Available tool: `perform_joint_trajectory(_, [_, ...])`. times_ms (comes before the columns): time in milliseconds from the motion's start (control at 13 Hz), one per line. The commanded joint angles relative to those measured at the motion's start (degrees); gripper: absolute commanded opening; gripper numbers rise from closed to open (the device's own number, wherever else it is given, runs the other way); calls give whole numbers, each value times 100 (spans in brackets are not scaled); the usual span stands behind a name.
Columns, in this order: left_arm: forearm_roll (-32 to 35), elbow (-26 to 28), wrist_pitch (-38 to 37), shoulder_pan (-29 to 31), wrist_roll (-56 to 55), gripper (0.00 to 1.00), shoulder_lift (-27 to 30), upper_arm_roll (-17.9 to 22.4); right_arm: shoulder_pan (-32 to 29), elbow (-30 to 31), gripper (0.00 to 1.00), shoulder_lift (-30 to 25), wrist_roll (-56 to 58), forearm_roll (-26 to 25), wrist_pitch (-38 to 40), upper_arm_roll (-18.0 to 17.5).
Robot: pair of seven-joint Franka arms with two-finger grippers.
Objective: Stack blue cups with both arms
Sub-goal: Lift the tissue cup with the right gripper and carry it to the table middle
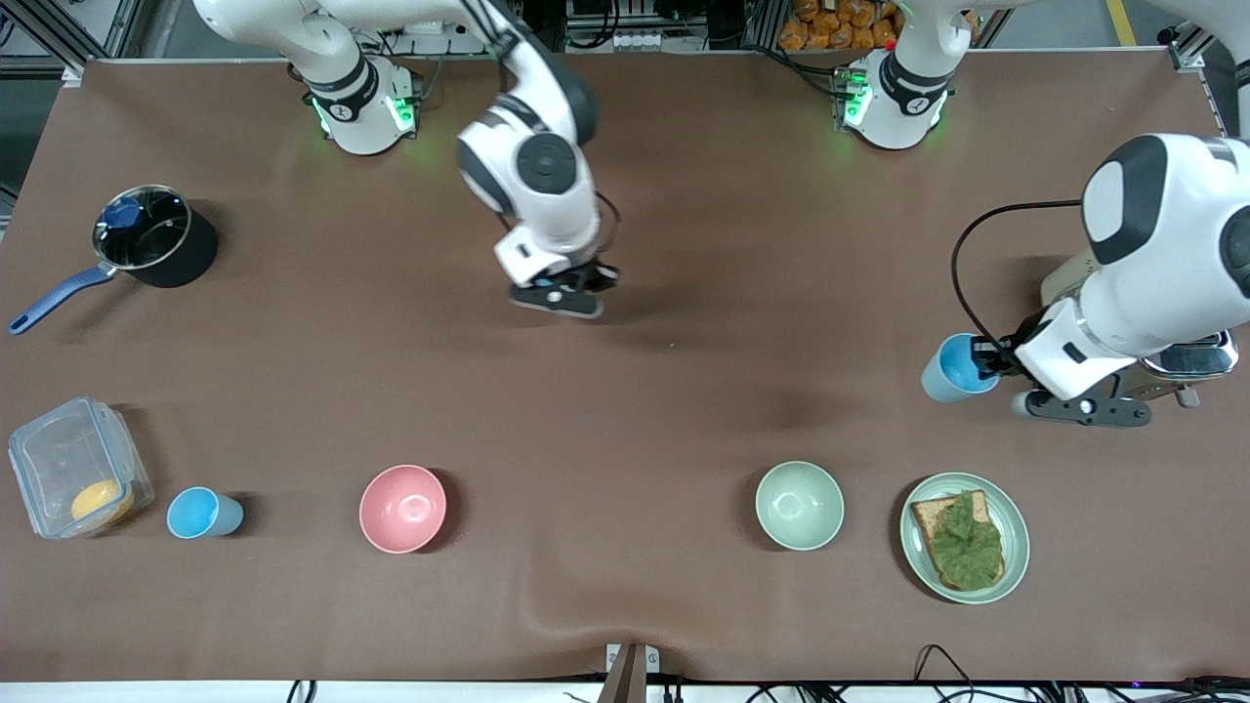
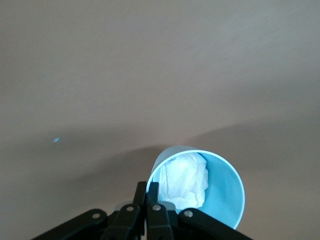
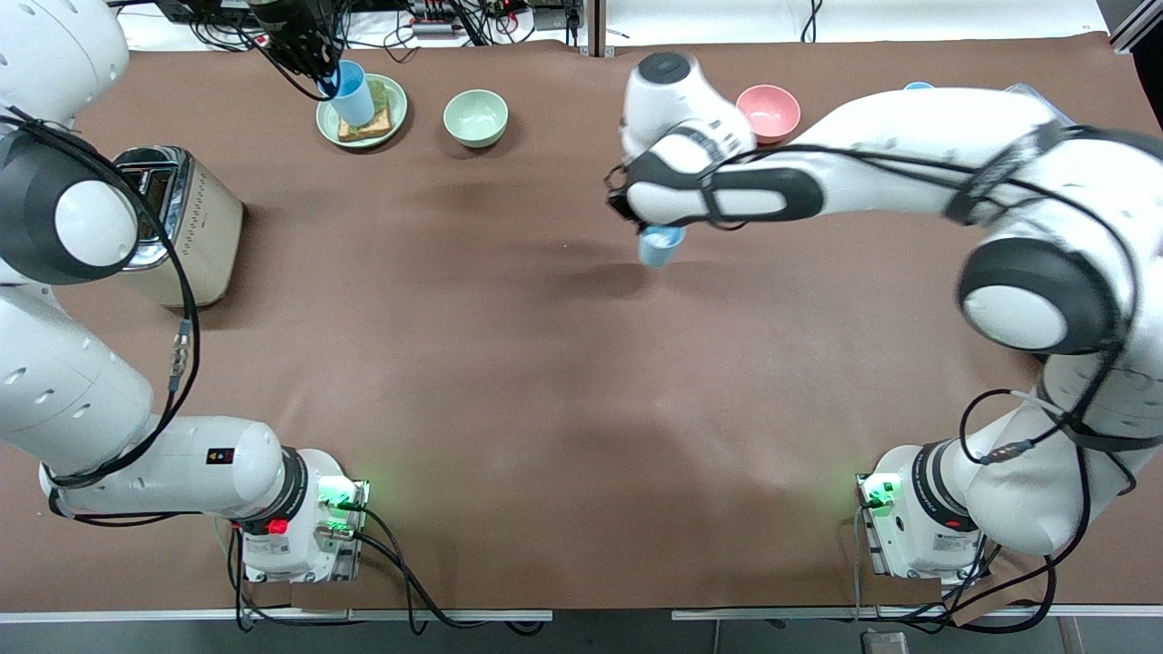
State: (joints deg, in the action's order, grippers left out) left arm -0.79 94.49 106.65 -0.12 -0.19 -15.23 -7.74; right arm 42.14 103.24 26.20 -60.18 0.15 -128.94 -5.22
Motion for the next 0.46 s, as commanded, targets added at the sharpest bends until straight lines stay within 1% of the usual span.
perform_joint_trajectory(0, [-114, -53, -92, 38, -34, 0, -33, -148, 320, -673, 0, 744, -528, -50, -157, 91])
perform_joint_trajectory(154, [-114, -53, -83, -41, -60, 0, -68, -149, 417, -823, 0, 904, -618, -59, -175, 118])
perform_joint_trajectory(385, [-114, -27, -83, -32, -87, 0, -130, -149, 417, -815, 0, 904, -618, -164, -166, 135])
